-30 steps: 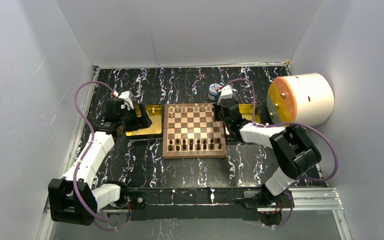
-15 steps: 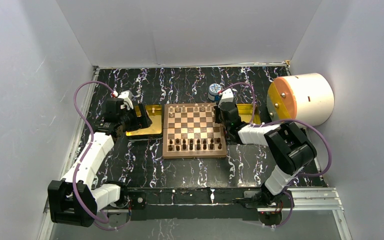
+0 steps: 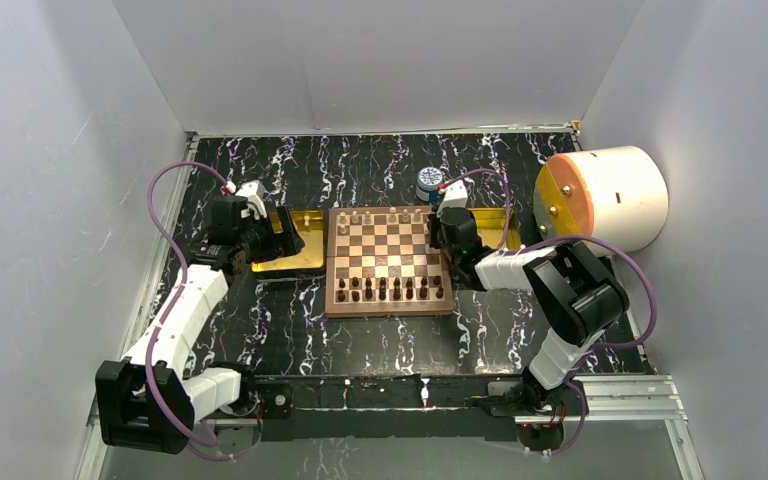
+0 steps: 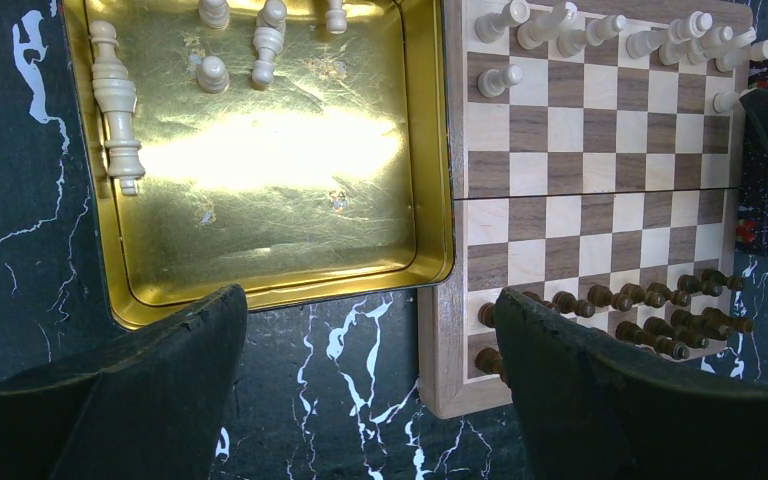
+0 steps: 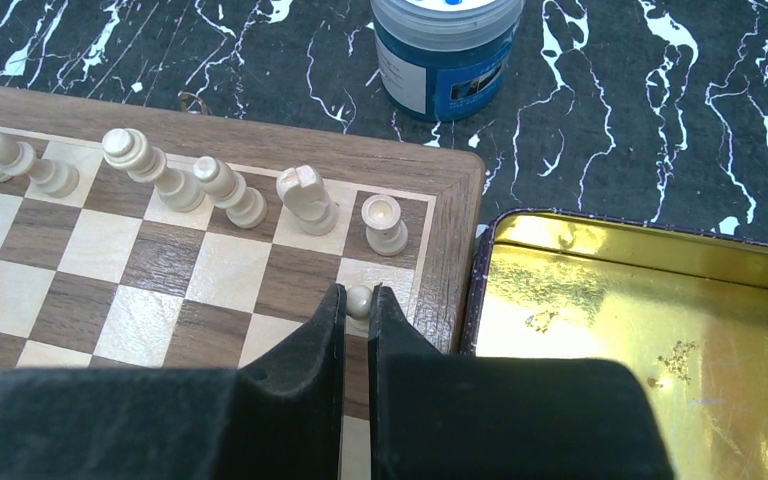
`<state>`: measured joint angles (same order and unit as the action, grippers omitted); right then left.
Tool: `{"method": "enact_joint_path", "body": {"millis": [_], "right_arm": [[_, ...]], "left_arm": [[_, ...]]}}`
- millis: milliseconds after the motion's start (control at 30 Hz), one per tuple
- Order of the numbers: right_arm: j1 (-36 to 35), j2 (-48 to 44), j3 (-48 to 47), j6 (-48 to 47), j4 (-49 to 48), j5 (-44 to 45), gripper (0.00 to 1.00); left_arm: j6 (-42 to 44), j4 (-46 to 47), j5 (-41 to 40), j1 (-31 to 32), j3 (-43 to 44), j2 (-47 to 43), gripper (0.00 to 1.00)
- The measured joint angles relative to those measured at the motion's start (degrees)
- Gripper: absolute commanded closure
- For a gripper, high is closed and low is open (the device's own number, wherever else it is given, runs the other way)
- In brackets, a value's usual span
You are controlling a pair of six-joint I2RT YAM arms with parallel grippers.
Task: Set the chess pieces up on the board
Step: Place the chess piece on the chessboard.
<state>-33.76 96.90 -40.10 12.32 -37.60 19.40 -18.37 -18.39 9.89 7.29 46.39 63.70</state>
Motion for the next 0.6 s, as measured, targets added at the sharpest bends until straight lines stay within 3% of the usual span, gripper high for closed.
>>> {"method": "enact_joint_path", "body": {"millis": [300,600], "right_arm": [[-0.02,0.0,0.57,0.85,-0.79,0.02,0.75],[0.0,0.0,0.57,1.05,-0.68,0.02,0.73]], "left_arm": [[0.0,0.02,0.02,0.0,0.0,0.0,0.09],[0.02,0.02,0.02,0.0,0.0,0.0,0.09]]}}
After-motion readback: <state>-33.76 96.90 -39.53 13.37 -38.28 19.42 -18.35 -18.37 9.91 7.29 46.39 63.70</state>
